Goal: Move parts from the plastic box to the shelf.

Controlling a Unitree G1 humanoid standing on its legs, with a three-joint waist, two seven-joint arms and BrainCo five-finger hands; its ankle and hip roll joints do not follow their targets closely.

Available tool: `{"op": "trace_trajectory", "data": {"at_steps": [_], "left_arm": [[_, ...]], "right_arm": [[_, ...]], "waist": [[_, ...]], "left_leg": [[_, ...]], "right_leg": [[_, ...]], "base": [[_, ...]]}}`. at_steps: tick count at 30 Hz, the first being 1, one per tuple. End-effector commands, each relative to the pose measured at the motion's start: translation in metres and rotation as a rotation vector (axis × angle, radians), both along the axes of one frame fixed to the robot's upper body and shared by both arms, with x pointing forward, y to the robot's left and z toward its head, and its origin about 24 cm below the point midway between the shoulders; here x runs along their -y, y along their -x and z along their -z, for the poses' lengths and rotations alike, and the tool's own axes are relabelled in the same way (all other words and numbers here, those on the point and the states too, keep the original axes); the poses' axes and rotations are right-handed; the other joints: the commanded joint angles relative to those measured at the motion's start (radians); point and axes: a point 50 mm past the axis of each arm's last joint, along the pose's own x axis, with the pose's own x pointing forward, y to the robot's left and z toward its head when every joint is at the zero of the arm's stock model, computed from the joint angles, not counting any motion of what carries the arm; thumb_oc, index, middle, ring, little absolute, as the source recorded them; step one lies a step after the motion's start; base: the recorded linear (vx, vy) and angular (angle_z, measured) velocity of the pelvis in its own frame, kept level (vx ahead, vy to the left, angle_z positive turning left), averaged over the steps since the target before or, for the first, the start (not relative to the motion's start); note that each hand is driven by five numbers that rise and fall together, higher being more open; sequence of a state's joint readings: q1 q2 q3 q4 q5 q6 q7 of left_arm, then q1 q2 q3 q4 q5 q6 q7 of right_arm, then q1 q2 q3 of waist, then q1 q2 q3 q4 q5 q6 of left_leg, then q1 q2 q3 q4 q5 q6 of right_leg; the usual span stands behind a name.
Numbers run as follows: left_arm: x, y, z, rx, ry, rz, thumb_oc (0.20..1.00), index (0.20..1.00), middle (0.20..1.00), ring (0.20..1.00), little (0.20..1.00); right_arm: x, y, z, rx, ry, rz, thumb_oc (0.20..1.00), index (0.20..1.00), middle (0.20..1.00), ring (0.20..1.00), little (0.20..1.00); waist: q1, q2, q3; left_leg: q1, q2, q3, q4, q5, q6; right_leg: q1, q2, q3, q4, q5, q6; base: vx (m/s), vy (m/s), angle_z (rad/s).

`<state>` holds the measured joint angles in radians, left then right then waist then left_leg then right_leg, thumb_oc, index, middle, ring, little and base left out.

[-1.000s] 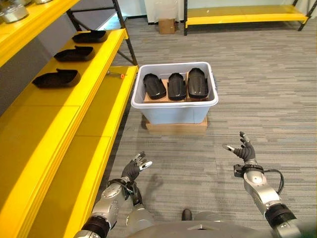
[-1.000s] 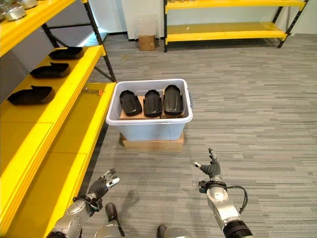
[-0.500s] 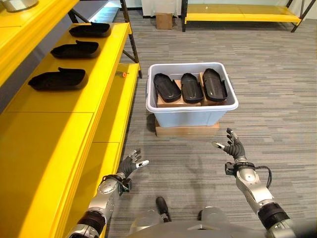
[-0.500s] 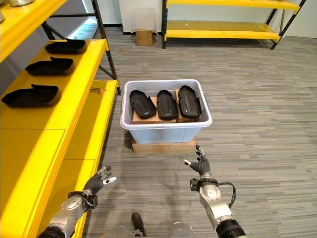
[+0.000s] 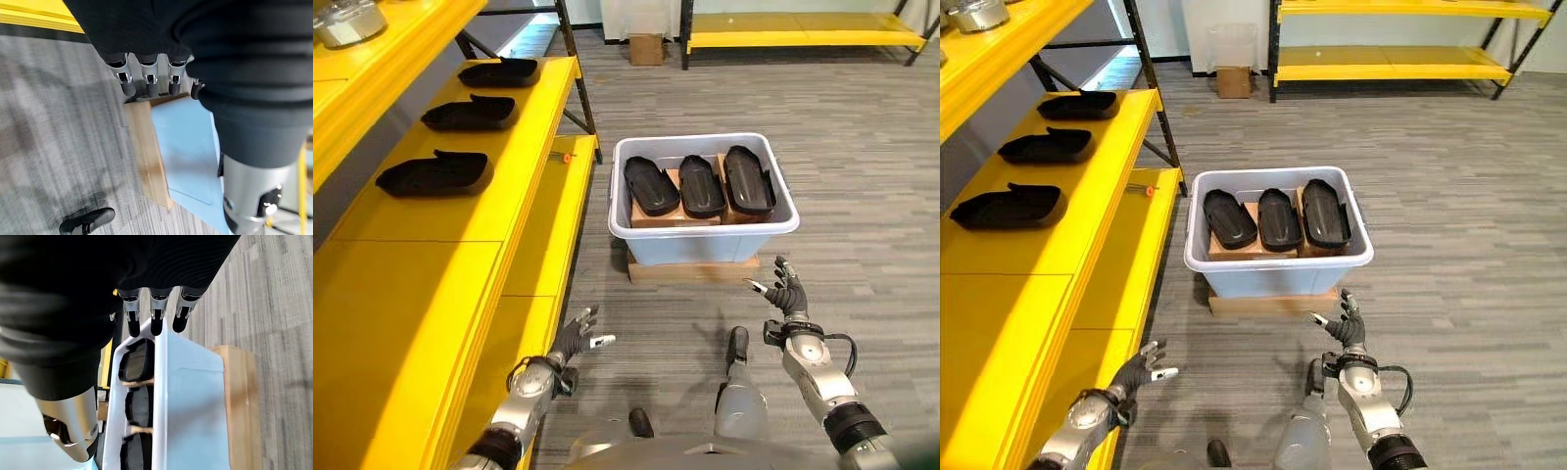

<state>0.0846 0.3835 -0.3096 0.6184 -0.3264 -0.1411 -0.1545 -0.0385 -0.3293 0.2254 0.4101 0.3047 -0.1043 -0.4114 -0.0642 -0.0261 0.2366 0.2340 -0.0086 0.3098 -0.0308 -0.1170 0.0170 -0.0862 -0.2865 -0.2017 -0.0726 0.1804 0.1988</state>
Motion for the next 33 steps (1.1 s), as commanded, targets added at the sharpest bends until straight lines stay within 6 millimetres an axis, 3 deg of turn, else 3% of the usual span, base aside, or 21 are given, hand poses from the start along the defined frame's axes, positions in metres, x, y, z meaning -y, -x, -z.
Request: {"op": "trace_trajectory", "data": {"at_steps": [1,6,8,11,13,14,15,17,20,22,23,25,29,30,33], "left_arm": [[0.007,-0.033,-0.029,0.179,0.007,0.062,1.000,1.000,1.000,1.000,1.000],[0.013,-0.029,-0.026,0.169,0.034,0.059,1.000,1.000,1.000,1.000,1.000],[0.015,-0.028,-0.025,0.170,0.035,0.062,1.000,1.000,1.000,1.000,1.000],[0.019,-0.030,-0.024,0.182,0.071,0.038,1.000,1.000,1.000,1.000,1.000],[0.016,-0.027,-0.018,0.139,0.122,-0.067,1.000,1.000,1.000,1.000,1.000],[0.015,-0.026,-0.018,0.133,0.126,-0.077,1.000,1.000,1.000,1.000,1.000],[0.014,-0.026,-0.016,0.127,0.137,-0.104,1.000,1.000,1.000,1.000,1.000],[0.012,-0.027,-0.018,0.142,0.146,-0.125,1.000,1.000,1.000,1.000,1.000],[0.007,-0.031,-0.026,0.199,0.115,-0.156,1.000,1.000,1.000,1.000,1.000],[0.002,-0.032,-0.030,0.232,0.095,-0.205,1.000,1.000,1.000,1.000,1.000],[-0.003,-0.031,-0.029,0.224,0.090,-0.248,1.000,1.000,1.000,1.000,1.000],[-0.007,-0.031,-0.027,0.218,0.078,-0.282,1.000,1.000,1.000,1.000,1.000],[-0.006,-0.031,-0.022,0.190,0.078,-0.286,1.000,1.000,1.000,1.000,1.000],[-0.002,-0.031,-0.019,0.173,0.070,-0.274,1.000,1.000,1.000,1.000,1.000],[-0.001,-0.029,-0.015,0.149,0.066,-0.280,1.000,1.000,1.000,1.000,1.000]], "right_arm": [[0.009,-0.021,-0.037,0.175,0.077,0.025,1.000,1.000,1.000,1.000,1.000],[0.017,-0.022,-0.049,0.240,0.186,0.003,1.000,1.000,1.000,1.000,1.000],[0.021,-0.022,-0.053,0.252,0.203,0.004,1.000,1.000,1.000,1.000,1.000],[0.030,-0.024,-0.062,0.292,0.243,0.007,1.000,1.000,1.000,1.000,1.000],[0.038,-0.021,-0.066,0.305,0.248,0.021,1.000,1.000,1.000,1.000,1.000],[0.038,-0.020,-0.066,0.305,0.247,0.023,1.000,1.000,1.000,1.000,1.000],[0.040,-0.018,-0.066,0.312,0.247,0.035,1.000,1.000,1.000,1.000,1.000],[0.040,-0.017,-0.066,0.317,0.244,0.043,1.000,1.000,1.000,1.000,1.000],[0.040,-0.019,-0.067,0.318,0.234,0.045,1.000,1.000,1.000,1.000,1.000],[0.036,-0.020,-0.069,0.316,0.235,0.032,1.000,1.000,1.000,1.000,1.000],[0.034,-0.020,-0.067,0.308,0.234,0.020,1.000,1.000,1.000,1.000,1.000],[0.032,-0.019,-0.065,0.300,0.221,0.024,1.000,1.000,1.000,1.000,1.000],[0.032,-0.018,-0.063,0.297,0.210,0.029,1.000,1.000,1.000,1.000,1.000],[0.034,-0.017,-0.060,0.276,0.197,0.045,1.000,1.000,1.000,1.000,1.000],[0.033,-0.016,-0.058,0.269,0.178,0.053,1.000,1.000,1.000,1.000,1.000]], "waist": [[-0.029,0.001,-0.004],[-0.048,0.010,-0.011],[-0.052,0.013,-0.017],[-0.055,0.016,-0.028],[-0.061,0.025,-0.044],[-0.062,0.025,-0.046],[-0.059,0.020,-0.044],[-0.051,0.012,-0.039],[-0.040,0.014,-0.023],[-0.038,0.015,-0.015],[-0.037,0.019,-0.011],[-0.036,0.026,-0.006],[-0.037,0.037,0.000],[-0.038,0.042,0.005],[-0.038,0.044,0.014]], "left_leg": [[0.007,0.049,-0.027,0.061,-0.061,0.016],[0.014,0.094,-0.015,0.107,-0.074,-0.009],[-0.005,0.111,-0.007,0.137,-0.056,-0.023],[-0.066,0.145,0.005,0.241,0.011,-0.048],[-0.091,0.180,0.039,0.373,0.057,-0.079],[-0.095,0.186,0.045,0.388,0.066,-0.084],[-0.140,0.211,0.048,0.469,0.111,-0.100],[-0.186,0.198,0.035,0.528,0.080,-0.088],[-0.225,0.176,0.041,0.445,0.063,-0.070],[-0.249,0.203,0.040,0.301,0.131,-0.088],[-0.249,0.247,0.023,0.164,0.209,-0.110],[-0.247,0.279,0.025,0.105,0.261,-0.114],[-0.207,0.273,0.021,0.085,0.212,-0.111],[-0.196,0.250,0.015,0.094,0.171,-0.102],[-0.173,0.222,0.019,0.095,0.140,-0.090]], "right_leg": [[-0.011,0.047,0.047,0.078,-0.001,-0.020],[-0.020,0.106,0.031,0.181,-0.105,-0.079],[-0.017,0.127,0.020,0.193,-0.133,-0.103],[0.001,0.171,-0.005,0.196,-0.183,-0.155],[0.044,0.213,-0.040,0.194,-0.251,-0.194],[0.048,0.217,-0.046,0.191,-0.254,-0.199],[0.071,0.230,-0.059,0.175,-0.261,-0.217],[0.085,0.232,-0.058,0.166,-0.264,-0.220],[0.101,0.228,-0.051,0.167,-0.267,-0.210],[0.124,0.219,-0.040,0.155,-0.270,-0.201],[0.146,0.202,-0.036,0.153,-0.279,-0.192],[0.148,0.196,-0.039,0.161,-0.276,-0.194],[0.129,0.170,-0.048,0.238,-0.301,-0.182],[0.120,0.159,-0.047,0.271,-0.309,-0.179],[0.113,0.144,-0.046,0.287,-0.299,-0.164]], "base": [[0.36,-0.283,0.65],[0.31,-0.289,0.10],[0.19,-0.241,0.16],[0.26,-0.337,0.20],[0.34,-0.378,0.06],[0.20,-0.336,0.04],[0.16,-0.270,0.21],[0.16,-0.186,0.43],[0.14,0.026,-0.06],[0.20,0.278,-0.04],[0.27,0.415,-0.05],[0.12,0.308,-0.28],[0.08,0.261,-0.51],[0.06,0.289,-0.29],[0.05,0.193,0.14]]}}
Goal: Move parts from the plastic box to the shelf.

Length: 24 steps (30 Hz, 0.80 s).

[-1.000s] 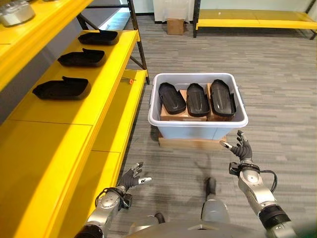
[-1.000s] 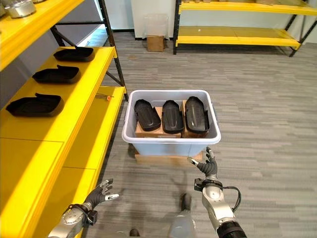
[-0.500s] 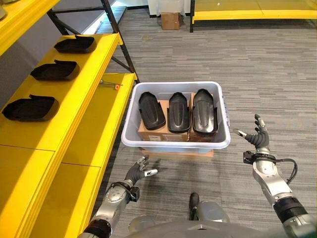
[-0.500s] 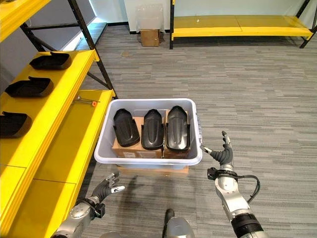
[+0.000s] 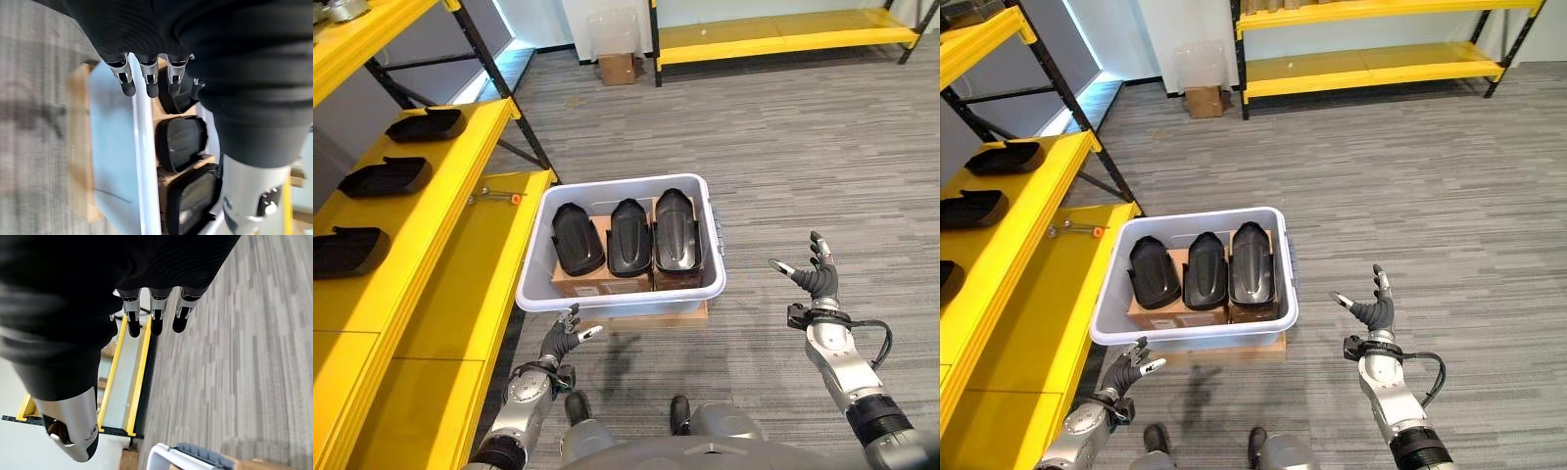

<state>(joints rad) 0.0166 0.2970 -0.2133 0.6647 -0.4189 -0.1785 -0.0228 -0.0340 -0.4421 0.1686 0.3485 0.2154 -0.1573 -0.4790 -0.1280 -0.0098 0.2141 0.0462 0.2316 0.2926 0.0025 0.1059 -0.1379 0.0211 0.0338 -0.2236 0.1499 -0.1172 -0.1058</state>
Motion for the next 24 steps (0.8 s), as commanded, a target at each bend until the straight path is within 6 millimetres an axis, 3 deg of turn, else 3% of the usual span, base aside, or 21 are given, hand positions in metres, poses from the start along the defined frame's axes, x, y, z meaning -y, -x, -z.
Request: {"op": "trace_trajectory", "data": {"at_steps": [1,4,5,8,18,23,24], "left_arm": [[-0.002,-0.003,-0.004,0.025,-0.001,-0.021,1.000,1.000,1.000,1.000,1.000],[-0.004,0.009,0.002,-0.006,-0.012,-0.003,1.000,1.000,1.000,1.000,1.000],[-0.010,0.015,0.003,-0.005,-0.014,-0.055,1.000,1.000,1.000,1.000,1.000],[-0.018,0.018,0.000,0.014,-0.024,-0.094,1.000,1.000,1.000,1.000,1.000],[-0.021,0.008,-0.014,0.110,-0.015,-0.072,1.000,1.000,1.000,1.000,1.000],[-0.022,0.008,-0.016,0.108,-0.065,0.007,1.000,1.000,1.000,1.000,1.000],[-0.023,0.008,-0.017,0.107,-0.076,0.037,1.000,1.000,1.000,1.000,1.000]], "right_arm": [[-0.004,-0.010,-0.023,0.117,0.001,-0.003,1.000,1.000,1.000,1.000,1.000],[-0.013,-0.013,-0.019,0.106,-0.032,-0.030,1.000,1.000,1.000,1.000,1.000],[-0.018,-0.016,-0.021,0.114,-0.016,-0.070,1.000,1.000,1.000,1.000,1.000],[-0.024,-0.021,-0.029,0.162,0.028,-0.106,1.000,1.000,1.000,1.000,1.000],[-0.027,-0.040,-0.071,0.329,0.194,-0.191,1.000,1.000,1.000,1.000,1.000],[-0.027,-0.046,-0.081,0.354,0.200,-0.193,1.000,1.000,1.000,1.000,1.000],[-0.027,-0.047,-0.082,0.359,0.201,-0.187,1.000,1.000,1.000,1.000,1.000]], "waist": [[0.026,0.028,0.037],[0.046,0.024,0.040],[0.066,0.025,0.045],[0.088,0.023,0.048],[0.126,0.027,0.058],[0.133,0.017,0.033],[0.134,0.014,0.022]], "left_leg": [[0.025,-0.027,0.043,0.056,-0.090,0.068],[0.068,-0.049,0.084,0.017,-0.119,0.079],[0.068,-0.046,0.115,0.015,-0.124,0.082],[0.056,-0.050,0.120,0.017,-0.127,0.088],[0.002,-0.061,0.089,0.048,-0.122,0.078],[0.032,-0.082,0.092,0.060,-0.153,0.099],[0.040,-0.099,0.092,0.072,-0.174,0.118]], "right_leg": [[0.004,-0.182,-0.027,0.064,0.006,0.148],[-0.004,-0.215,-0.075,0.063,0.020,0.194],[-0.007,-0.227,-0.122,0.058,0.026,0.196],[-0.004,-0.231,-0.140,0.039,0.029,0.193],[0.009,-0.234,-0.128,-0.031,0.053,0.184],[0.036,-0.250,-0.121,-0.039,0.068,0.200],[0.041,-0.260,-0.115,-0.019,0.062,0.208]], "base": [[0.06,0.182,0.14],[0.07,0.143,-0.18],[0.04,0.092,-0.74],[-0.01,-0.004,-0.50],[-0.01,0.040,0.02],[0.06,0.189,0.02],[0.04,0.272,0.01]]}}
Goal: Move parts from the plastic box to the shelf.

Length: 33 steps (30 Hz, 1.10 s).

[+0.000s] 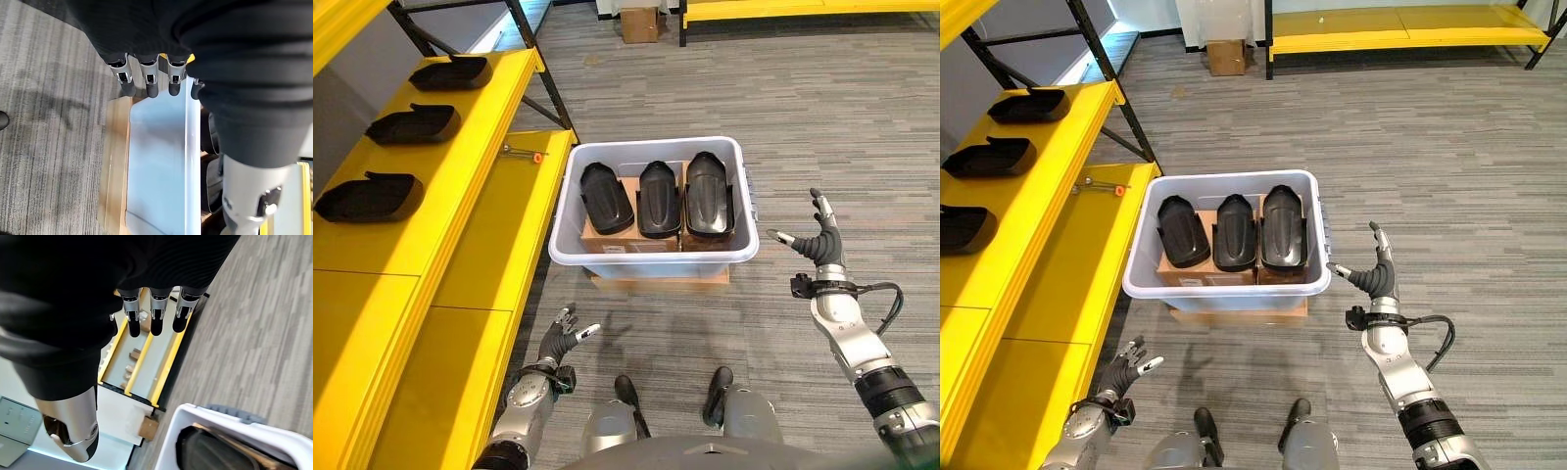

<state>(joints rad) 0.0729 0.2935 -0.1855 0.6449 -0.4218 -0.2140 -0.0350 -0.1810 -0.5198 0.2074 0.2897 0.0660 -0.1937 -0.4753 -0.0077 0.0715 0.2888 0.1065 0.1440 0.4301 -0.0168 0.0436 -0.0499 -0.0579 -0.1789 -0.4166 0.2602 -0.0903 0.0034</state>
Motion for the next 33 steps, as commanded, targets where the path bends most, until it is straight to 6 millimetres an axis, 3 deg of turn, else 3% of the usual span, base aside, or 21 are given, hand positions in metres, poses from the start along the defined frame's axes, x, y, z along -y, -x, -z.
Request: {"op": "trace_trajectory", "data": {"at_steps": [1,5,9,11,12,14,15,16,19,28,33], "left_arm": [[-0.018,-0.006,-0.019,0.096,-0.091,0.069,1.000,1.000,1.000,1.000,1.000],[-0.017,-0.010,-0.021,0.093,-0.112,0.147,1.000,1.000,1.000,1.000,1.000],[-0.010,-0.008,-0.019,0.081,-0.106,0.209,1.000,1.000,1.000,1.000,1.000],[-0.008,-0.006,-0.017,0.074,-0.094,0.193,1.000,1.000,1.000,1.000,1.000],[-0.006,-0.006,-0.015,0.073,-0.089,0.186,1.000,1.000,1.000,1.000,1.000],[-0.003,-0.005,-0.014,0.076,-0.064,0.179,1.000,1.000,1.000,1.000,1.000],[0.001,-0.005,-0.013,0.075,-0.059,0.193,1.000,1.000,1.000,1.000,1.000],[0.008,-0.003,-0.010,0.068,-0.080,0.230,1.000,1.000,1.000,1.000,1.000],[0.008,-0.002,-0.009,0.061,-0.066,0.220,1.000,1.000,1.000,1.000,1.000],[0.015,0.001,-0.010,0.061,-0.033,0.248,1.000,1.000,1.000,1.000,1.000],[0.018,-0.012,-0.024,0.143,-0.022,0.270,1.000,1.000,1.000,1.000,1.000]], "right_arm": [[-0.015,-0.010,-0.025,0.139,-0.015,-0.052,1.000,1.000,1.000,1.000,1.000],[-0.013,-0.010,-0.024,0.147,-0.013,-0.025,1.000,1.000,1.000,1.000,1.000],[-0.016,-0.014,-0.024,0.135,-0.040,-0.028,1.000,1.000,1.000,1.000,1.000],[-0.019,-0.015,-0.025,0.137,-0.039,-0.033,1.000,1.000,1.000,1.000,1.000],[-0.020,-0.015,-0.025,0.133,-0.039,-0.036,1.000,1.000,1.000,1.000,1.000],[-0.020,-0.014,-0.024,0.128,-0.046,-0.031,1.000,1.000,1.000,1.000,1.000],[-0.018,-0.012,-0.020,0.120,-0.050,-0.015,1.000,1.000,1.000,1.000,1.000],[-0.011,-0.007,-0.016,0.100,-0.054,0.008,1.000,1.000,1.000,1.000,1.000],[-0.009,-0.004,-0.008,0.066,-0.055,0.010,1.000,1.000,1.000,1.000,1.000],[-0.006,-0.001,0.000,0.013,-0.055,0.023,1.000,1.000,1.000,1.000,1.000],[-0.004,0.002,-0.002,0.040,-0.025,0.039,1.000,1.000,1.000,1.000,1.000]], "waist": [[0.014,-0.068,-0.054],[0.014,-0.069,-0.060],[0.024,-0.061,-0.046],[0.011,-0.067,-0.041],[-0.006,-0.074,-0.039],[-0.012,-0.084,-0.040],[-0.021,-0.089,-0.039],[-0.038,-0.096,-0.042],[-0.041,-0.086,-0.058],[-0.043,-0.079,-0.080],[-0.060,-0.069,-0.077]], "left_leg": [[-0.019,-0.013,-0.046,0.093,-0.114,0.033],[-0.006,-0.055,-0.061,0.096,-0.143,0.078],[0.041,-0.103,-0.045,0.043,-0.174,0.122],[0.065,-0.117,-0.054,0.019,-0.180,0.117],[0.084,-0.128,-0.076,0.002,-0.187,0.113],[0.100,-0.139,-0.082,-0.007,-0.198,0.107],[0.110,-0.151,-0.111,-0.013,-0.209,0.114],[0.109,-0.157,-0.129,-0.022,-0.187,0.110],[0.133,-0.148,-0.131,-0.043,-0.190,0.094],[0.137,-0.117,-0.087,-0.049,-0.173,0.067],[0.101,-0.106,-0.079,-0.018,-0.174,0.060]], "right_leg": [[0.120,-0.048,0.080,-0.126,0.033,0.099],[0.107,-0.054,0.095,-0.028,0.016,0.104],[-0.011,-0.127,0.046,0.204,0.114,0.137],[-0.042,-0.074,0.051,0.102,0.114,0.142],[-0.064,-0.021,0.073,-0.006,0.137,0.150],[-0.072,-0.008,0.063,-0.135,0.189,0.163],[-0.088,-0.011,0.122,-0.170,0.241,0.178],[-0.062,0.011,0.170,-0.246,0.249,0.162],[-0.026,0.014,0.166,-0.278,0.250,0.183],[0.058,0.041,0.121,-0.317,0.196,0.131],[0.042,0.052,0.135,-0.267,0.146,0.106]], "base": [[0.02,0.293,-0.01],[0.01,0.267,-0.01],[0.04,0.286,0.00],[0.12,0.032,-0.29],[0.17,-0.079,-0.40],[0.19,-0.098,-0.15],[0.21,-0.175,0.44],[0.22,-0.186,0.85],[0.25,-0.162,0.74],[0.13,-0.096,0.10],[0.10,-0.111,0.09]]}}
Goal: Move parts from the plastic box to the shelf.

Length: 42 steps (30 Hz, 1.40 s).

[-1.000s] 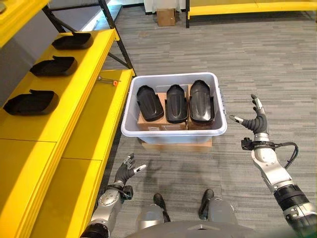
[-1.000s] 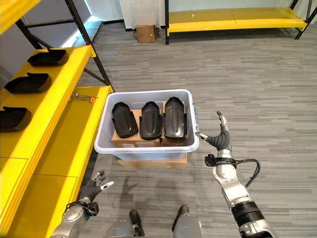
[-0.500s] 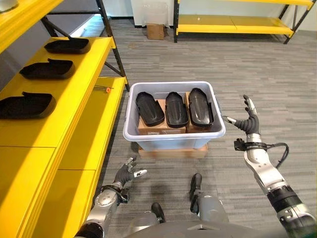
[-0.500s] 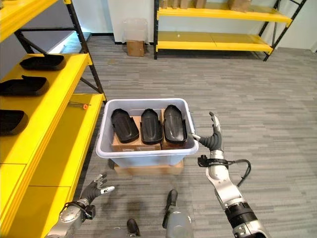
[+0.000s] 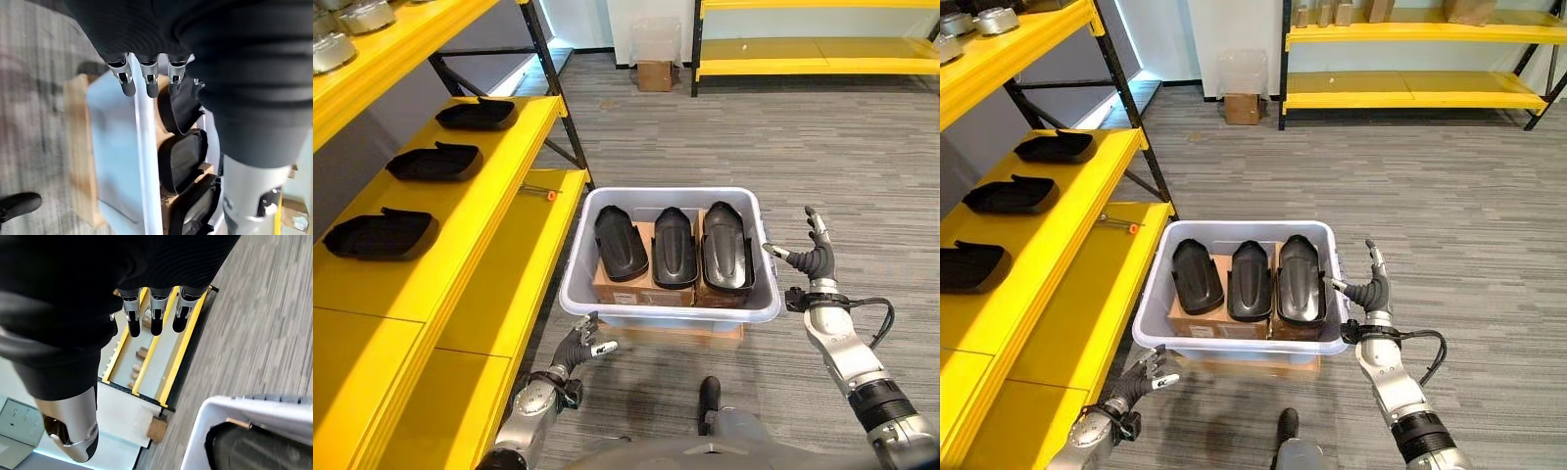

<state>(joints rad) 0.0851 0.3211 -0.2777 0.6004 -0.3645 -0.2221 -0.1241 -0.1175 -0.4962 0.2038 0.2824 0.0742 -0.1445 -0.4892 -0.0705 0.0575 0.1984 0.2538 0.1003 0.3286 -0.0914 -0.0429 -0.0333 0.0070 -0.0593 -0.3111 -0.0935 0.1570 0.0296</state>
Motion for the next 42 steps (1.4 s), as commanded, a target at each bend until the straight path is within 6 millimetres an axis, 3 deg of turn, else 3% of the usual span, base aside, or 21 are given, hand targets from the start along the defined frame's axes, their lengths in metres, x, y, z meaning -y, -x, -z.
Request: {"op": "trace_trajectory", "data": {"at_steps": [1,3,6,9,11,12,15,18,20,21,25,26,29,32,37,39,42], "left_arm": [[0.001,-0.017,-0.025,0.150,-0.008,0.070,1.000,1.000,1.000,1.000,1.000],[0.003,-0.026,-0.032,0.189,-0.048,0.105,1.000,1.000,1.000,1.000,1.000],[0.008,-0.040,-0.038,0.189,0.048,0.070,1.000,1.000,1.000,1.000,1.000],[0.014,-0.047,-0.041,0.185,0.205,-0.001,1.000,1.000,1.000,1.000,1.000],[0.013,-0.051,-0.046,0.206,0.215,-0.040,1.000,1.000,1.000,1.000,1.000],[0.012,-0.052,-0.046,0.209,0.211,-0.049,1.000,1.000,1.000,1.000,1.000],[0.009,-0.053,-0.045,0.217,0.208,-0.108,1.000,1.000,1.000,1.000,1.000],[0.008,-0.048,-0.041,0.198,0.220,-0.132,1.000,1.000,1.000,1.000,1.000],[0.008,-0.044,-0.035,0.171,0.231,-0.131,1.000,1.000,1.000,1.000,1.000],[0.009,-0.043,-0.034,0.163,0.238,-0.133,1.000,1.000,1.000,1.000,1.000],[0.012,-0.044,-0.029,0.130,0.226,-0.142,1.000,1.000,1.000,1.000,1.000],[0.013,-0.043,-0.029,0.126,0.214,-0.115,1.000,1.000,1.000,1.000,1.000],[0.006,-0.038,-0.026,0.113,0.193,-0.129,1.000,1.000,1.000,1.000,1.000],[-0.001,-0.035,-0.027,0.125,0.174,-0.112,1.000,1.000,1.000,1.000,1.000],[-0.006,-0.039,-0.038,0.184,0.149,-0.074,1.000,1.000,1.000,1.000,1.000],[-0.007,-0.044,-0.046,0.225,0.138,-0.053,1.000,1.000,1.000,1.000,1.000],[-0.011,-0.060,-0.074,0.369,0.102,-0.061,1.000,1.000,1.000,1.000,1.000]], "right_arm": [[-0.007,-0.012,-0.025,0.139,0.015,-0.016,1.000,1.000,1.000,1.000,1.000],[-0.008,-0.012,-0.030,0.163,0.014,-0.030,1.000,1.000,1.000,1.000,1.000],[-0.002,-0.007,-0.035,0.176,0.000,-0.042,1.000,1.000,1.000,1.000,1.000],[0.002,0.003,-0.033,0.179,0.023,-0.073,1.000,1.000,1.000,1.000,1.000],[0.002,0.007,-0.032,0.193,0.037,-0.078,1.000,1.000,1.000,1.000,1.000],[0.002,0.008,-0.032,0.194,0.035,-0.078,1.000,1.000,1.000,1.000,1.000],[0.002,0.004,-0.036,0.207,0.040,-0.081,1.000,1.000,1.000,1.000,1.000],[0.000,0.001,-0.039,0.205,0.043,-0.088,1.000,1.000,1.000,1.000,1.000],[0.002,-0.003,-0.042,0.194,0.052,-0.084,1.000,1.000,1.000,1.000,1.000],[0.004,-0.003,-0.043,0.191,0.059,-0.084,1.000,1.000,1.000,1.000,1.000],[0.015,0.000,-0.038,0.166,0.090,-0.032,1.000,1.000,1.000,1.000,1.000],[0.015,0.001,-0.038,0.180,0.140,-0.029,1.000,1.000,1.000,1.000,1.000],[0.010,-0.001,-0.038,0.181,0.153,-0.041,1.000,1.000,1.000,1.000,1.000],[0.002,-0.004,-0.044,0.229,0.156,-0.059,1.000,1.000,1.000,1.000,1.000],[-0.005,-0.012,-0.064,0.320,0.187,-0.097,1.000,1.000,1.000,1.000,1.000],[-0.008,-0.016,-0.074,0.364,0.200,-0.107,1.000,1.000,1.000,1.000,1.000],[-0.014,-0.028,-0.101,0.451,0.209,-0.137,1.000,1.000,1.000,1.000,1.000]], "waist": [[-0.001,-0.052,0.015],[-0.014,-0.048,0.018],[-0.045,-0.039,0.030],[-0.075,-0.031,0.039],[-0.080,-0.028,0.047],[-0.080,-0.028,0.048],[-0.089,-0.019,0.053],[-0.087,-0.018,0.049],[-0.084,-0.029,0.053],[-0.087,-0.028,0.055],[-0.096,-0.011,0.083],[-0.090,-0.013,0.095],[-0.079,-0.024,0.119],[-0.055,-0.039,0.138],[-0.024,-0.048,0.168],[-0.011,-0.048,0.182],[0.017,-0.047,0.209]], "left_leg": [[-0.052,-0.061,0.025,0.068,-0.093,0.045],[-0.070,-0.059,0.035,0.112,-0.113,0.047],[-0.096,-0.063,0.052,0.183,-0.152,0.047],[-0.125,-0.037,0.083,0.328,-0.120,0.019],[-0.172,-0.008,0.076,0.430,-0.057,-0.010],[-0.180,-0.003,0.073,0.441,-0.051,-0.014],[-0.182,0.061,0.081,0.323,0.000,-0.028],[-0.173,0.147,0.051,0.207,0.128,-0.076],[-0.208,0.252,0.033,0.183,0.251,-0.111],[-0.210,0.264,0.033,0.181,0.253,-0.112],[-0.180,0.227,0.042,0.175,0.162,-0.109],[-0.180,0.198,0.041,0.181,0.110,-0.092],[-0.164,0.144,0.048,0.157,0.021,-0.056],[-0.175,0.127,0.043,0.161,-0.008,-0.033],[-0.218,0.119,0.034,0.182,-0.022,-0.022],[-0.240,0.117,0.027,0.196,-0.024,-0.021],[-0.281,0.112,0.005,0.219,-0.023,-0.023]], "right_leg": [[-0.032,-0.067,0.031,0.103,-0.111,0.075],[-0.059,-0.063,0.029,0.153,-0.139,0.060],[-0.094,-0.056,0.024,0.212,-0.175,0.036],[-0.083,-0.038,0.028,0.213,-0.205,0.000],[-0.074,-0.022,0.039,0.208,-0.218,-0.021],[-0.074,-0.020,0.040,0.207,-0.220,-0.024],[-0.086,-0.028,0.054,0.241,-0.243,-0.024],[-0.080,-0.052,0.073,0.248,-0.251,-0.020],[-0.055,-0.080,0.087,0.250,-0.264,-0.027],[-0.058,-0.090,0.090,0.269,-0.273,-0.027],[-0.100,-0.122,0.084,0.358,-0.289,-0.010],[-0.099,-0.135,0.094,0.354,-0.272,0.008],[-0.110,-0.170,0.108,0.329,-0.216,0.065],[-0.115,-0.191,0.105,0.298,-0.181,0.100],[-0.124,-0.206,0.101,0.267,-0.159,0.121],[-0.128,-0.209,0.099,0.266,-0.160,0.121],[-0.140,-0.209,0.097,0.273,-0.170,0.115]], "base": [[0.08,-0.196,0.05],[0.06,-0.181,0.02],[0.04,-0.152,0.02],[0.08,-0.166,-0.03],[0.06,-0.147,-0.05],[0.04,-0.075,-0.10],[0.05,0.155,-0.19],[0.12,0.285,0.02],[0.17,0.409,-0.03],[0.11,0.442,-0.06],[0.07,0.397,-0.53],[0.10,0.311,0.15],[0.08,0.236,0.47],[0.03,0.061,0.05],[-0.02,0.017,0.12],[-0.03,0.012,-0.01],[-0.04,-0.006,0.08]]}}
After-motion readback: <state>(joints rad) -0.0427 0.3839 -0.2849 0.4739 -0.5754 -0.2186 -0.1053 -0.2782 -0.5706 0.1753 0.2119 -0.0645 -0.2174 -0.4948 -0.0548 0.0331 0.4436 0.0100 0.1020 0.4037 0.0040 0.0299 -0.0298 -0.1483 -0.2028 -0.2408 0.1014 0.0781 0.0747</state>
